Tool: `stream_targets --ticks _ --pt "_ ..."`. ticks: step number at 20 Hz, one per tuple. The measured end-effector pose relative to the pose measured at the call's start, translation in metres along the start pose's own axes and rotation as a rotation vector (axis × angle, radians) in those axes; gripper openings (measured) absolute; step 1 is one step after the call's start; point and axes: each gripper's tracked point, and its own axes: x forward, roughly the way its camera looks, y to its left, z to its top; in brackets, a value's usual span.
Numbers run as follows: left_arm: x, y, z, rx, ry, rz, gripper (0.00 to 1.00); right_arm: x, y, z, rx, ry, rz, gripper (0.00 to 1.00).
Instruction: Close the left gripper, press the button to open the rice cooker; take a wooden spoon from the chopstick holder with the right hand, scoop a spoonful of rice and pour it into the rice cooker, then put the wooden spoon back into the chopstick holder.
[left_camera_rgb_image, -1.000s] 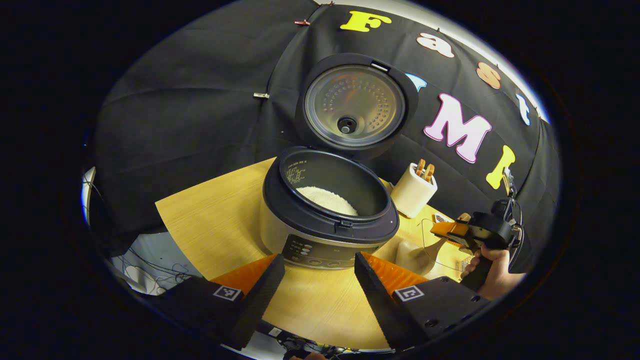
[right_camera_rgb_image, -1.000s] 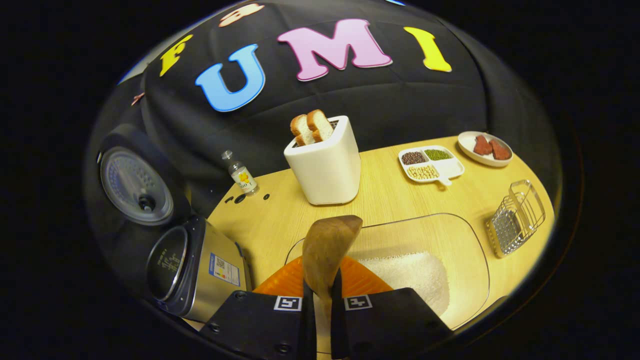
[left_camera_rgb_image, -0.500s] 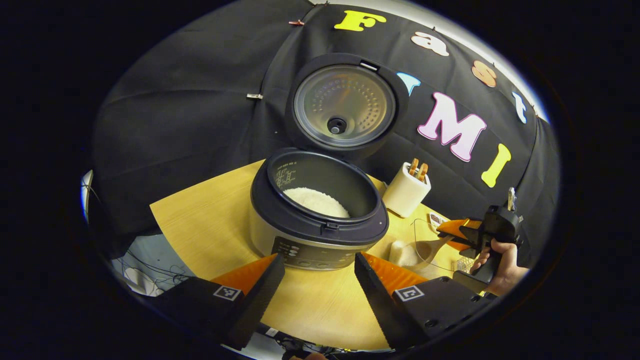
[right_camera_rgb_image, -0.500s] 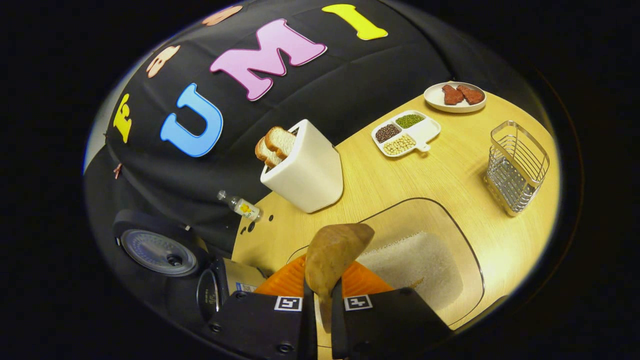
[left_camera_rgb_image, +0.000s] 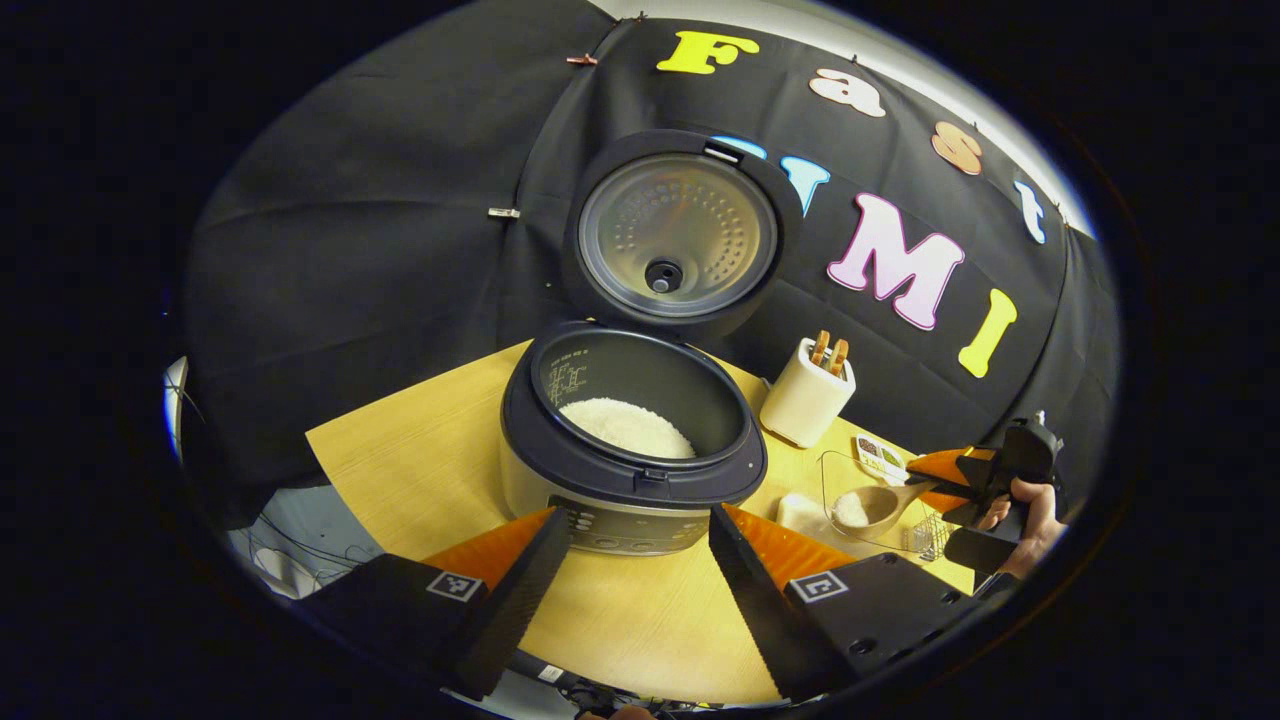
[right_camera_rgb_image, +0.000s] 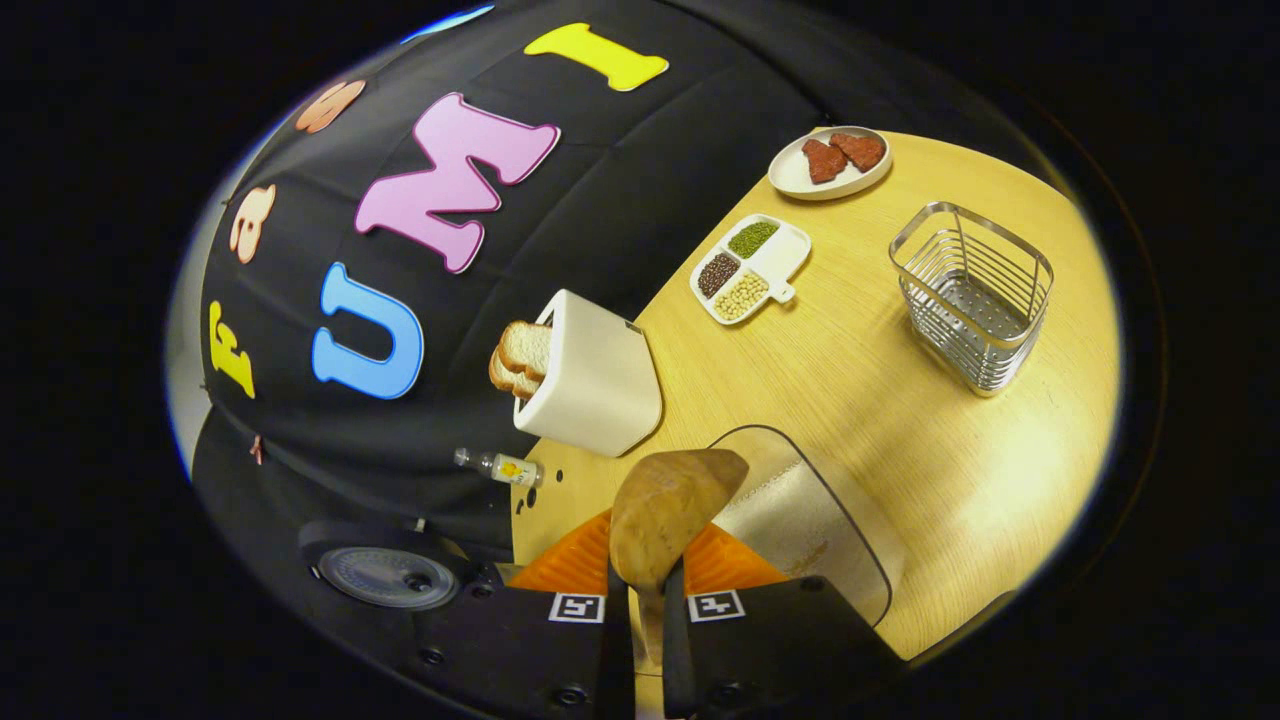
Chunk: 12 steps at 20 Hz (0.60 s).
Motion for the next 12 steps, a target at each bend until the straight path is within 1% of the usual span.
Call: stream_targets --ticks 3,4,5,6,9,12 --pt "-0.013 0.004 0.001 -0.010 -0.019 0.038 0.95 -0.006 -0.002 0.011 0.062 0.009 0.007 0.16" --pt "-0.017 0.003 0.001 -0.019 -0.024 0.048 0.92 -0.008 -0.002 0.014 0.074 0.016 0.012 0.15" --pt "-0.024 0.003 0.002 -0.031 -0.033 0.057 0.95 -0.010 -0.003 0.015 0.086 0.027 0.018 0.16" --pt "-0.030 0.004 0.004 -0.040 -0.049 0.074 0.95 -0.011 -0.001 0.016 0.101 0.038 0.027 0.15" --pt "-0.051 0.004 0.015 -0.044 -0.100 0.118 0.95 -0.018 0.007 0.021 0.148 0.054 0.046 0.15" --pt "-0.063 0.003 0.031 -0.024 -0.161 0.123 0.95 -0.022 0.026 0.023 0.182 0.056 0.071 0.15"
